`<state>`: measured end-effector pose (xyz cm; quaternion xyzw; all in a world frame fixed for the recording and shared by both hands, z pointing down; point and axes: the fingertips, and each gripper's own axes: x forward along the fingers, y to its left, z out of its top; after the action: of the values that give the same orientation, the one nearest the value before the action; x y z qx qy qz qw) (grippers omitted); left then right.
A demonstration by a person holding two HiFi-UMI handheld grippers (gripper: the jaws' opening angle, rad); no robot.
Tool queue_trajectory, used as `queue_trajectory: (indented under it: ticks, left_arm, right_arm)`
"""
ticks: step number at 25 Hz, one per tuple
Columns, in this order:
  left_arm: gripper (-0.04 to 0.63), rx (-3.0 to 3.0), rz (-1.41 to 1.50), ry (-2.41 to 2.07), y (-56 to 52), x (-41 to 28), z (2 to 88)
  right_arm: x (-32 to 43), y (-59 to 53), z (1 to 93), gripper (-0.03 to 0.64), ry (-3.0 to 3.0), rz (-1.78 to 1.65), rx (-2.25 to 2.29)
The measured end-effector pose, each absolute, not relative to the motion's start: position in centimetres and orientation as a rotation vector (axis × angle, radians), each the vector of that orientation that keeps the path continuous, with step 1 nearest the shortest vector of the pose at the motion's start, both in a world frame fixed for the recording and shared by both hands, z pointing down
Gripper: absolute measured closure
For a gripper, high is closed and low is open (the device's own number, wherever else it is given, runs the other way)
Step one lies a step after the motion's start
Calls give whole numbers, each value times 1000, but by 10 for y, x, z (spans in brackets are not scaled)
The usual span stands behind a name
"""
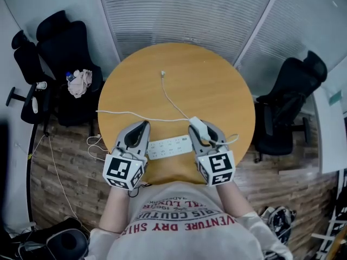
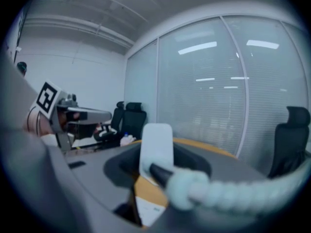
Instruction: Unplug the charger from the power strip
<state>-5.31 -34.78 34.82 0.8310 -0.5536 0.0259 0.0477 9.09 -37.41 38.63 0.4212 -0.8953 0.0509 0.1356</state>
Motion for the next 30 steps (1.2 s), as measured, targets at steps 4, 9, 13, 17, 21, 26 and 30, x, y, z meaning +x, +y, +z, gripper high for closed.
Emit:
queue_trajectory:
  ticks: [4, 9, 13, 17, 21, 26, 30]
  left_arm:
    - [563, 2532, 64, -1689, -349, -52, 347]
    - [563, 2535, 69, -1667, -351, -48, 351]
    - [563, 2553, 79, -1645, -352, -41, 353]
    - [563, 2568, 94, -1622, -353, -34, 355]
    - [563, 2571, 98, -1613, -354, -33, 357]
    - [563, 2579, 111, -1605, -355, -31, 358]
    - [563, 2579, 110, -1605, -357, -34, 359]
  right_arm:
    - [90, -373, 390, 461, -2603, 156, 1198]
    - [91, -374, 392, 462, -2596, 160, 1200]
    - [93, -376, 390, 462, -2605, 168, 1212]
    - [92, -377, 389, 462, -2616, 169, 1209]
    - [90, -380, 390, 462, -2619, 172, 1207]
    - [88, -384, 392, 462, -2620, 194, 1204]
    - [83, -386, 394, 462, -2619, 204, 1201]
